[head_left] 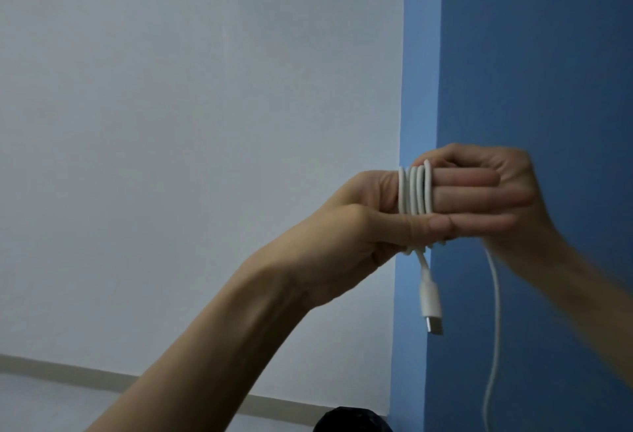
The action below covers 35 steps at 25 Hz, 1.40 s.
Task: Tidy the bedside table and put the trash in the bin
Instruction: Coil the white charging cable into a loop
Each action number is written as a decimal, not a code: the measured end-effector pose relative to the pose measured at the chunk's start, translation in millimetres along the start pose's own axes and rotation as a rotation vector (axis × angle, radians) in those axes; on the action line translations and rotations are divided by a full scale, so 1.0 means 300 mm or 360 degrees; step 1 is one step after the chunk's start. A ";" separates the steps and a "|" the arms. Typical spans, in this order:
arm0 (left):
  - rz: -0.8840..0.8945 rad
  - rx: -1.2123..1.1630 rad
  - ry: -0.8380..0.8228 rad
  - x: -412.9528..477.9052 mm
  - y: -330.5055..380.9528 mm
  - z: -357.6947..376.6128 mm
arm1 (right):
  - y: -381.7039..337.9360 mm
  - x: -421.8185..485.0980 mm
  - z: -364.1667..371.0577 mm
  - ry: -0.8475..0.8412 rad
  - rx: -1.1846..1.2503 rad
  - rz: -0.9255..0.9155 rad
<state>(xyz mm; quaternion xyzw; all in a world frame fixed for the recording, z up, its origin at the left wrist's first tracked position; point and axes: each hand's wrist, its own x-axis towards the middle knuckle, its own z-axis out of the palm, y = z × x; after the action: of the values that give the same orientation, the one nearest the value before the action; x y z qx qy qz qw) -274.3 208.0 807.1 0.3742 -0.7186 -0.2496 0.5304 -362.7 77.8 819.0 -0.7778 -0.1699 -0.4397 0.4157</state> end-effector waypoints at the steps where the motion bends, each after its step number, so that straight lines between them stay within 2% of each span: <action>1: 0.0011 -0.0059 0.0009 0.002 0.000 0.001 | 0.005 -0.005 0.014 -0.0010 -0.0044 0.0028; 5: 0.0012 -0.0176 0.0088 0.003 0.005 -0.015 | 0.048 -0.005 0.060 0.0140 -0.0299 0.0222; 7: 0.0013 -0.0049 0.0169 -0.004 0.006 -0.033 | 0.045 -0.030 0.072 0.0054 -0.0520 0.0280; 10: -0.0002 0.0051 0.0271 -0.021 0.015 -0.048 | -0.009 -0.094 0.079 -0.0163 -0.0493 0.0336; 12: 0.0015 0.0132 0.0331 -0.028 0.025 -0.051 | -0.021 -0.129 0.069 -0.0296 -0.0624 0.0330; 15: 0.0050 0.0492 0.0503 -0.029 0.027 -0.066 | -0.044 -0.168 0.056 -0.0548 -0.1169 0.0058; 17: 0.0004 0.0676 0.0519 -0.030 0.009 -0.065 | -0.086 -0.171 0.036 -0.0501 -0.1555 -0.0269; 19: -0.0049 0.0644 0.0395 -0.036 -0.008 -0.050 | -0.127 -0.141 0.007 -0.0375 -0.1685 -0.0576; 21: -0.0073 0.0530 0.0167 -0.042 -0.013 -0.033 | -0.144 -0.081 -0.029 -0.0240 -0.1667 -0.0791; 24: -0.0009 0.0266 -0.0065 -0.039 -0.007 -0.002 | -0.110 -0.014 -0.042 -0.0060 -0.1360 -0.0785; 27: -0.0001 -0.0023 0.0059 -0.027 -0.011 0.019 | -0.030 -0.018 -0.016 -0.0010 -0.0628 -0.0524; 29: 0.0006 -0.0014 0.0185 -0.019 -0.021 0.016 | 0.007 -0.025 0.006 0.0053 -0.0250 -0.0285; 31: 0.0037 -0.0003 0.0264 -0.015 -0.022 0.016 | 0.029 -0.030 0.024 0.0116 -0.0218 -0.0205; 35: 0.0033 0.0003 0.0405 -0.009 -0.016 0.015 | 0.032 -0.029 0.050 0.0271 -0.0387 -0.0153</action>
<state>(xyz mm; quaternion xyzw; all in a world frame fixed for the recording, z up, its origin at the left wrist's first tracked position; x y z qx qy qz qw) -277.0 207.2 800.6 0.3959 -0.6496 -0.1937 0.6195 -353.3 85.1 803.0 -0.7732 -0.1164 -0.5408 0.3100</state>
